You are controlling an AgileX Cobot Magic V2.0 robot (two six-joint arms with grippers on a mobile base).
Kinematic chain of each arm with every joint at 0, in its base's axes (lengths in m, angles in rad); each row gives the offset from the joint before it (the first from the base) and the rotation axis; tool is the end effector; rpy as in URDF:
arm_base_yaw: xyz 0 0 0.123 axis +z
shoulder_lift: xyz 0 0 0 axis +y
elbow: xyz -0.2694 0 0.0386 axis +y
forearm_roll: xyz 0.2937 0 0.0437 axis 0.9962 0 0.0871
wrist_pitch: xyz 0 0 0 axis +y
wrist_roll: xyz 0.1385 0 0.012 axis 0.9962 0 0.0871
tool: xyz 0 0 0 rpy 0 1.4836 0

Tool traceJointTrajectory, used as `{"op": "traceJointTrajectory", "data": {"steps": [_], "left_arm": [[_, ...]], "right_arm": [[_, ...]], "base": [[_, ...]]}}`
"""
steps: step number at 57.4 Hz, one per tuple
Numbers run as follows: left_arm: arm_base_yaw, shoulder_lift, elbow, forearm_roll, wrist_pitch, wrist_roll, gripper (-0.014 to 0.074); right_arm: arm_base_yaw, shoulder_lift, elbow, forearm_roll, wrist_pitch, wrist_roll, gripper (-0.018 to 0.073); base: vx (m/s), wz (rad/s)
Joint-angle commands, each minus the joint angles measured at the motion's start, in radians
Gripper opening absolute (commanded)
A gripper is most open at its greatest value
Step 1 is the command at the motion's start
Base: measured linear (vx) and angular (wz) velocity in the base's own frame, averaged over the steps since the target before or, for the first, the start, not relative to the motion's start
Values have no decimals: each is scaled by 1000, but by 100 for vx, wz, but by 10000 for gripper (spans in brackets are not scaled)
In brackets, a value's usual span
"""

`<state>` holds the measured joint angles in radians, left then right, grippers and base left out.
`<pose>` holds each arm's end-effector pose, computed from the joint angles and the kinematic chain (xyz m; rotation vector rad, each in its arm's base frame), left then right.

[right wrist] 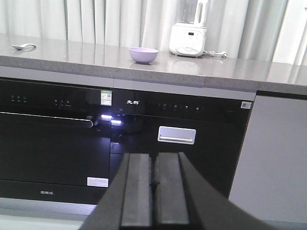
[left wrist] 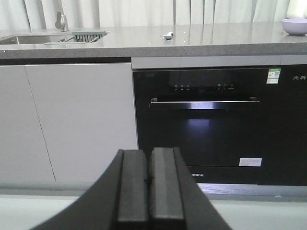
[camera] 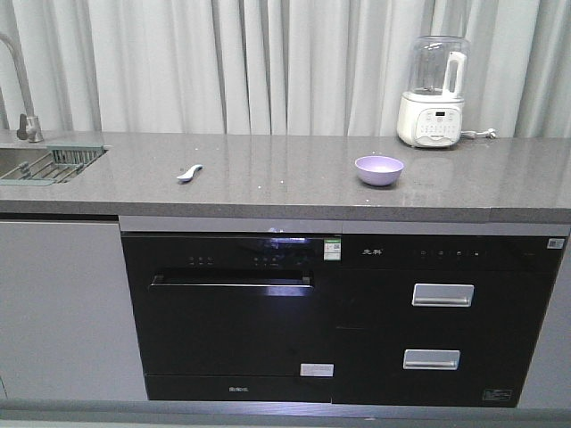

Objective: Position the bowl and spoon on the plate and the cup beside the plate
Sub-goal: 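Drive the base toward the counter with the spoon and lavender bowl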

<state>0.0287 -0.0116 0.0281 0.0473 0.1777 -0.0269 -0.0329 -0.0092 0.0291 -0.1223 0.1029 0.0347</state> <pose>0.1627 0.0058 0.1824 -0.0139 1.6777 0.0435 0.1635 -0.0071 0.1920 -0.0337 1.6062 -0.1030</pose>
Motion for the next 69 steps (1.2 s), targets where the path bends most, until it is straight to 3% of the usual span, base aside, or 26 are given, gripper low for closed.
{"op": "traceJointTrajectory", "data": {"steps": [1, 69], "left_arm": [[2, -14, 26, -9, -79, -3, -6], [2, -14, 26, -9, -79, -3, -6]], "right_arm": [[-6, -5, 18, -9, -86, -6, -9], [-6, -5, 18, -9, -86, -6, -9]], "base": [[0, 0], [0, 0]]}}
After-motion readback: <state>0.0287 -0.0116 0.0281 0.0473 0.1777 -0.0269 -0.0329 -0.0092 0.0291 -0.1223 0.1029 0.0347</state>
